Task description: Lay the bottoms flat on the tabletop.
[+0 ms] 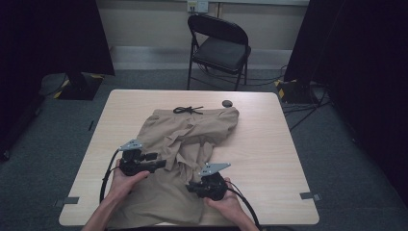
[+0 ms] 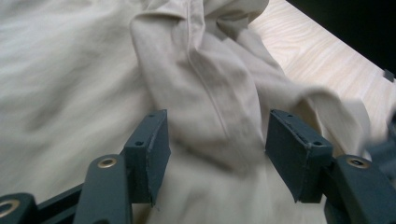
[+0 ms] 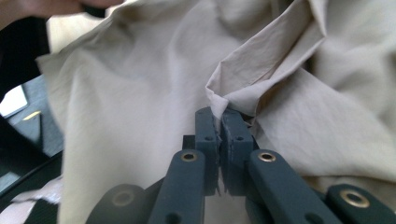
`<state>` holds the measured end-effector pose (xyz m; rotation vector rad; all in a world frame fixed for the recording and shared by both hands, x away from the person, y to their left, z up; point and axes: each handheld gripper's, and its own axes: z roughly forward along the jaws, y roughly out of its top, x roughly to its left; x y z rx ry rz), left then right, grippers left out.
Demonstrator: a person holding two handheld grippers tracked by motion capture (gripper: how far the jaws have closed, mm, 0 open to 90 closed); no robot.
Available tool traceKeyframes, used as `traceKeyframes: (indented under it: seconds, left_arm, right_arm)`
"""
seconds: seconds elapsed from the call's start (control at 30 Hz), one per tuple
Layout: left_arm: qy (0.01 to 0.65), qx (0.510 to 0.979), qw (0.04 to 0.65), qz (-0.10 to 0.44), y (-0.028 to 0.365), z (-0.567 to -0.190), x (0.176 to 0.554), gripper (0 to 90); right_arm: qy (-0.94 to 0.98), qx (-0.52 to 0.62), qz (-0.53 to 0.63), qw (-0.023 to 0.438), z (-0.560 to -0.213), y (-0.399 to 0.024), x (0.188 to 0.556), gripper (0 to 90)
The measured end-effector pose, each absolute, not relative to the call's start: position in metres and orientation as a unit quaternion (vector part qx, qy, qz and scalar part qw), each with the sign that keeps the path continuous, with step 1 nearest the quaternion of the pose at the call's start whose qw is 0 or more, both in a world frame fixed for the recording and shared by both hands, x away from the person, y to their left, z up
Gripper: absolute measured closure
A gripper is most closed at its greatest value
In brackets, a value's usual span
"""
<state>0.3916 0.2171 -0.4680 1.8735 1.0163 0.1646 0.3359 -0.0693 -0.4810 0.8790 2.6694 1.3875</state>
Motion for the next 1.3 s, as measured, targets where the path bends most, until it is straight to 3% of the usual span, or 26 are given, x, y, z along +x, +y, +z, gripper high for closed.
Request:
traceKeyframes:
  seconds: [0.07,0.17,0.23,0.27,0.33,0.47,0.57,0.83,1.0,1.13,1.23,1.3]
  left_arm:
    - [0.423,0.782,0.451,0.082,0.213,-0.471,0.397,45.4]
    - [0.431,0.778,0.447,0.094,0.221,-0.472,0.404,74.7]
    - [0.437,0.761,0.471,0.087,0.231,-0.467,0.407,86.4]
    - [0.439,0.753,0.481,0.093,0.236,-0.463,0.407,87.6]
    - [0.441,0.744,0.493,0.095,0.241,-0.458,0.407,87.9]
    - [0.447,0.730,0.506,0.103,0.259,-0.447,0.405,88.0]
    - [0.455,0.718,0.517,0.100,0.268,-0.445,0.404,87.9]
    - [0.424,0.709,0.559,0.069,0.254,-0.434,0.397,87.4]
    - [0.405,0.717,0.565,0.048,0.227,-0.428,0.403,87.3]
    - [0.385,0.727,0.568,0.036,0.204,-0.425,0.407,87.0]
    - [0.380,0.735,0.560,0.030,0.192,-0.426,0.409,86.2]
    - [0.381,0.734,0.561,0.028,0.188,-0.426,0.409,83.2]
  right_arm:
    - [0.855,0.273,0.442,-0.006,-0.484,-0.066,0.329,87.0]
    - [0.860,0.265,0.437,-0.014,-0.486,-0.065,0.321,86.9]
    - [0.866,0.253,0.432,-0.021,-0.487,-0.064,0.316,86.6]
    - [0.871,0.246,0.426,-0.019,-0.487,-0.064,0.313,86.0]
    - [0.873,0.243,0.422,-0.023,-0.487,-0.064,0.311,85.1]
    - [0.876,0.238,0.419,-0.024,-0.485,-0.067,0.308,65.1]
    - [0.866,0.241,0.437,-0.014,-0.471,-0.072,0.314,57.3]
    - [0.835,0.276,0.473,0.052,-0.441,-0.061,0.358,62.0]
    - [0.830,0.288,0.474,0.054,-0.445,-0.029,0.381,46.6]
    - [0.822,0.304,0.480,0.040,-0.453,-0.013,0.395,40.7]
    - [0.812,0.315,0.490,0.031,-0.456,-0.008,0.401,40.9]
    - [0.810,0.315,0.492,0.041,-0.456,-0.009,0.402,63.1]
